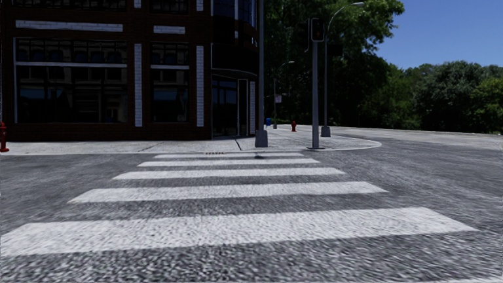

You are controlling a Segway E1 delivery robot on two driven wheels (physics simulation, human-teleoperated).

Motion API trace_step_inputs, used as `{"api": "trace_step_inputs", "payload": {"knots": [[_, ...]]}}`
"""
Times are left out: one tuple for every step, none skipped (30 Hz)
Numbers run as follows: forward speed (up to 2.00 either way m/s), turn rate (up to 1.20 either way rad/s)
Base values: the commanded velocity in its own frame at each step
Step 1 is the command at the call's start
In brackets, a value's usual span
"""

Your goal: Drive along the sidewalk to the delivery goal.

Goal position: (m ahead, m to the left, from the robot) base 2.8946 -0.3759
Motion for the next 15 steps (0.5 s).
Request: {"api": "trace_step_inputs", "payload": {"knots": [[1.23, -0.37], [1.23, -0.37], [1.23, -0.37], [1.23, -0.37], [1.23, -0.37], [1.23, -0.37], [1.23, -0.34], [1.24, 0.00], [1.25, 0.00], [1.25, 0.00], [1.25, 0.00], [1.25, 0.00], [1.26, 0.00], [1.26, 0.00], [1.26, 0.00]]}}
